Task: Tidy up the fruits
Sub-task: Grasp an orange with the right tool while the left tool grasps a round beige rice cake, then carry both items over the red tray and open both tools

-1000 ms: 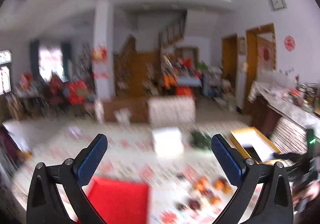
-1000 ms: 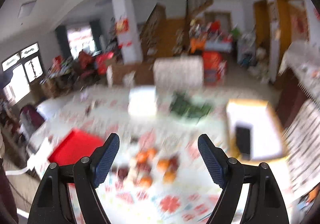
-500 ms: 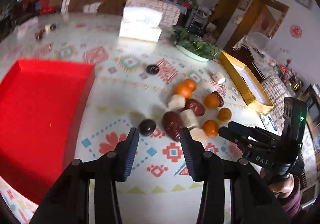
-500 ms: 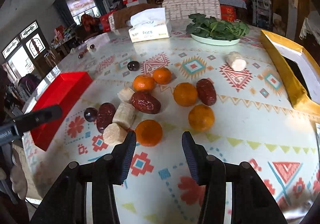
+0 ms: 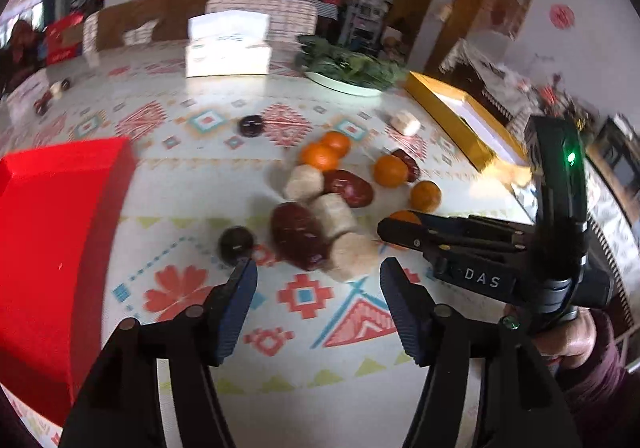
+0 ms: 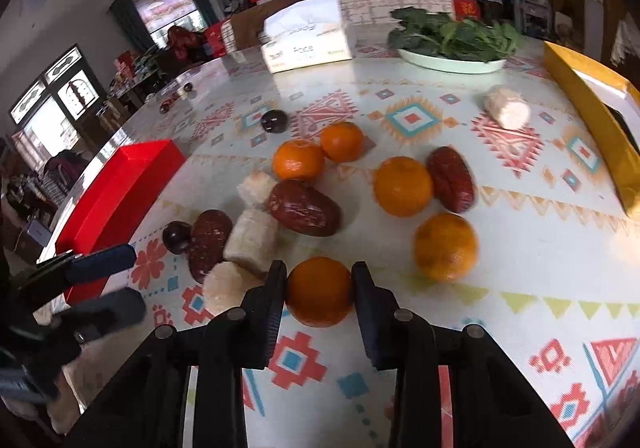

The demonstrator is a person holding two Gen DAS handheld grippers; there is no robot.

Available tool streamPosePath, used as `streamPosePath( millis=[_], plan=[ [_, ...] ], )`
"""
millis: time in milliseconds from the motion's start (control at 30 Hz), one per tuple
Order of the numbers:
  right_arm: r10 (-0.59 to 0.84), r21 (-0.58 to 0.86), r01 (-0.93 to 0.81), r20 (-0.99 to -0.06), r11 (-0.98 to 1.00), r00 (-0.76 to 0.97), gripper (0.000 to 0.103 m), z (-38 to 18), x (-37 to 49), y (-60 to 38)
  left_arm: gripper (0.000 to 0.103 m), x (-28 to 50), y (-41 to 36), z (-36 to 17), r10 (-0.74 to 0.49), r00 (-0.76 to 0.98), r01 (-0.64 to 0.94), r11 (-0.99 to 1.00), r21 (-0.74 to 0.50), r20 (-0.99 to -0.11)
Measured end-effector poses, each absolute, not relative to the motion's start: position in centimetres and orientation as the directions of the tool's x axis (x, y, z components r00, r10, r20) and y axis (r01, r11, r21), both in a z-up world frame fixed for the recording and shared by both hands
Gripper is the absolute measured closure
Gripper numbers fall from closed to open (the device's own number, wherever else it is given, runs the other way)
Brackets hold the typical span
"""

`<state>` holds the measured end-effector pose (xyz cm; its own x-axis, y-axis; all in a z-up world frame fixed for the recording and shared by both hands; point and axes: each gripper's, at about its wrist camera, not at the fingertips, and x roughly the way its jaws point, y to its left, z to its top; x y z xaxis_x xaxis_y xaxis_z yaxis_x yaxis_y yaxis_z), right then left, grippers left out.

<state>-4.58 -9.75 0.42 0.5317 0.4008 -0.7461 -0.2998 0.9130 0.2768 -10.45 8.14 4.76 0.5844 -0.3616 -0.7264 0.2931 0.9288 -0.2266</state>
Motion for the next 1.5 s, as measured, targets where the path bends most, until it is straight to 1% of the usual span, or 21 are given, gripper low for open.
streamPosePath(
  millis=[100,133,300,333,367,400,500,633,667,733,800,833,867,1000,1067,1167,1333,1400,1500],
  plan=[
    [0.408,0.305,-0.273,-0.734,0.912,0.543,0.067,0.8,-5.3,-11.3,0.041,-10.2,6.0,4.6,-0.371,0.576,0.352,0.917,-0.188,-0.729],
    [0.409,0.314,-0.262,-0.73,0.912,0.547,0.067,0.9,-5.5,-11.8,0.044,-10.1,5.3,4.5,-0.375,0.573,0.37,0.912,-0.178,-0.729],
    [0.413,0.336,-0.24,-0.723,0.911,0.554,0.066,1.0,-6.3,-13.5,0.045,-8.8,3.3,3.2,-0.329,0.567,0.381,0.918,-0.114,-0.755],
    [0.417,0.342,-0.24,-0.722,0.909,0.552,0.066,1.0,-6.4,-13.6,0.049,-8.6,3.0,2.9,-0.328,0.56,0.388,0.915,-0.109,-0.761],
    [0.421,0.346,-0.24,-0.719,0.907,0.553,0.066,1.0,-6.4,-13.8,0.062,-8.6,2.8,2.6,-0.324,0.553,0.393,0.914,-0.103,-0.768],
    [0.423,0.349,-0.241,-0.717,0.906,0.554,0.066,0.9,-6.4,-13.8,0.071,-8.6,2.5,2.3,-0.323,0.541,0.401,0.911,-0.1,-0.777],
    [0.435,0.361,-0.244,-0.71,0.9,0.554,0.066,0.9,-6.4,-14.0,0.07,-9.2,2.2,2.2,-0.351,0.517,0.422,0.898,-0.124,-0.781],
    [0.443,0.375,-0.239,-0.706,0.896,0.552,0.066,0.5,-6.4,-14.3,0.069,-9.3,1.8,2.2,-0.318,0.534,0.412,0.907,-0.087,-0.784],
    [0.444,0.378,-0.237,-0.706,0.895,0.551,0.066,0.5,-6.4,-14.3,0.065,-9.3,1.6,2.1,-0.308,0.534,0.411,0.908,-0.077,-0.788],
    [0.447,0.382,-0.237,-0.701,0.893,0.555,0.066,0.6,-6.5,-14.4,0.061,-9.2,1.2,1.8,-0.3,0.536,0.414,0.908,-0.064,-0.789],
    [0.447,0.381,-0.239,-0.695,0.893,0.563,0.066,0.9,-6.8,-14.5,0.063,-9.2,0.9,1.5,-0.288,0.535,0.411,0.91,-0.053,-0.794],
    [0.447,0.38,-0.24,-0.691,0.893,0.568,0.066,1.1,-6.9,-14.5,0.07,-9.2,0.9,1.4,-0.286,0.535,0.404,0.913,-0.056,-0.795],
    [0.445,0.378,-0.241,-0.689,0.894,0.572,0.066,1.3,-7.1,-14.5,0.071,-9.2,1.2,1.5,-0.299,0.532,0.4,0.913,-0.076,-0.792],
    [0.437,0.361,-0.25,-0.688,0.899,0.579,0.066,2.2,-7.9,-14.0,0.071,-9.9,3.8,3.2,-0.323,0.564,0.337,0.93,-0.146,-0.76],
    [0.436,0.349,-0.263,-0.688,0.899,0.58,0.066,2.7,-8.2,-13.3,0.071,-10.6,6.3,4.7,-0.329,0.6,0.29,0.939,-0.184,-0.729],
    [0.454,0.335,-0.307,-0.682,0.891,0.573,0.066,4.0,-8.4,-11.1,0.07,-11.8,11.2,7.0,-0.278,0.671,0.193,0.96,-0.201,-0.688],
    [0.537,0.334,-0.435,-0.659,0.836,0.527,0.066,6.4,-8.7,-4.8,0.07,-14.2,20.8,9.3,-0.079,0.757,-0.04,0.985,-0.167,-0.648],
    [0.585,0.352,-0.49,-0.648,0.798,0.488,0.066,7.3,-8.5,-1.7,0.07,-15.2,25.0,9.3,0.016,0.764,-0.147,0.978,-0.151,-0.645],
    [0.645,0.361,-0.575,-0.636,0.734,0.424,0.066,8.2,-8.3,4.1,0.07,-16.2,29.4,8.9,0.109,0.751,-0.257,0.957,-0.136,-0.651]
  ],
)
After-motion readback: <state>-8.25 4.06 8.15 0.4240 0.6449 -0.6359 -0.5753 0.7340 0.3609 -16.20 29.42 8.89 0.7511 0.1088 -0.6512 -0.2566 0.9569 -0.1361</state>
